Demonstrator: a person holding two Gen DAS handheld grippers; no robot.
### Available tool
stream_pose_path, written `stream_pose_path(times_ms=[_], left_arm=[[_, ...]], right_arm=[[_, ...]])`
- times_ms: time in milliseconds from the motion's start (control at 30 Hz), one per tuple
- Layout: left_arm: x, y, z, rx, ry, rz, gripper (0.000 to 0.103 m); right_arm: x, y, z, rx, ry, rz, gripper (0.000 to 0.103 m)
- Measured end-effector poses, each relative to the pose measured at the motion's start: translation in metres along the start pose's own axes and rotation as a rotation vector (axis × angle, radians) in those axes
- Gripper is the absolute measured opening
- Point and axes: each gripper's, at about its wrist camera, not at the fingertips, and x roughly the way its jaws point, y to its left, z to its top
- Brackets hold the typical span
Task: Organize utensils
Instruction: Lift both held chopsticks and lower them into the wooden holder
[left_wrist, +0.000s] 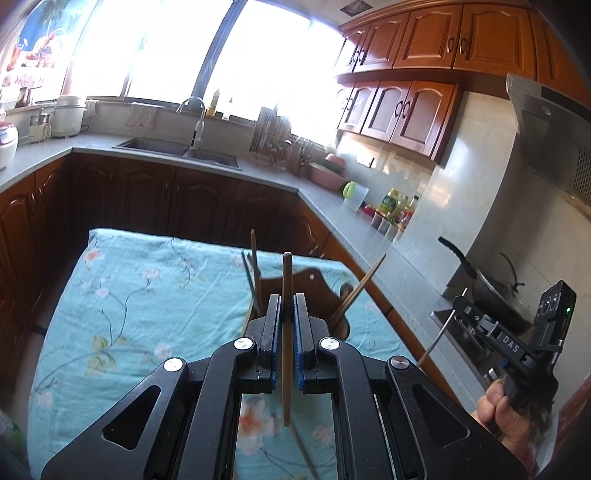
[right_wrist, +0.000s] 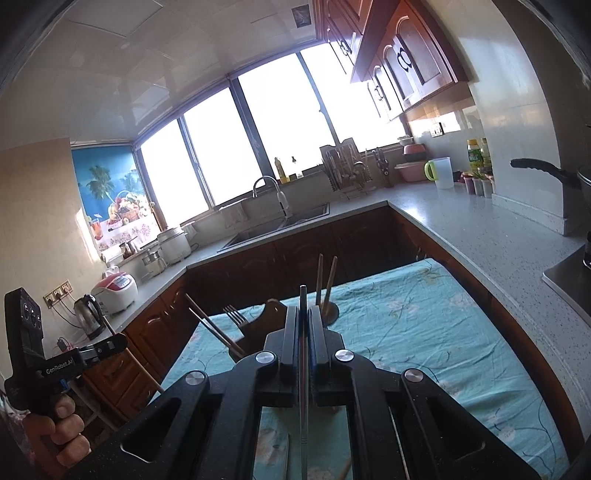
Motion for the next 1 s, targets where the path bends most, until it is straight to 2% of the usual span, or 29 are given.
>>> stream_pose_path(times_ms=[333, 600, 767, 1000], left_arm=[[0.011, -0.007, 0.047, 0.021, -0.112, -0.001, 0.005], [0.04, -0.008, 0.082, 0.033, -0.188, 0.017, 0.005], [0.068, -0.005, 0.073, 0.034, -0.169, 0.043, 0.005], [0.093, 0.005, 0.038, 0.014, -0.133, 0.076, 0.005]], right_arm=[[0.025, 0.012, 0.033, -0.004, -0.088, 0.03, 0.004], [0.045, 0.022, 0.065, -0.013, -0.208, 0.035, 0.004], [0.065, 0.019, 0.061, -0.011, -0.229, 0.01, 0.004], [0.081, 0.008, 0.028, -0.012, -0.22, -0.026, 0.004]])
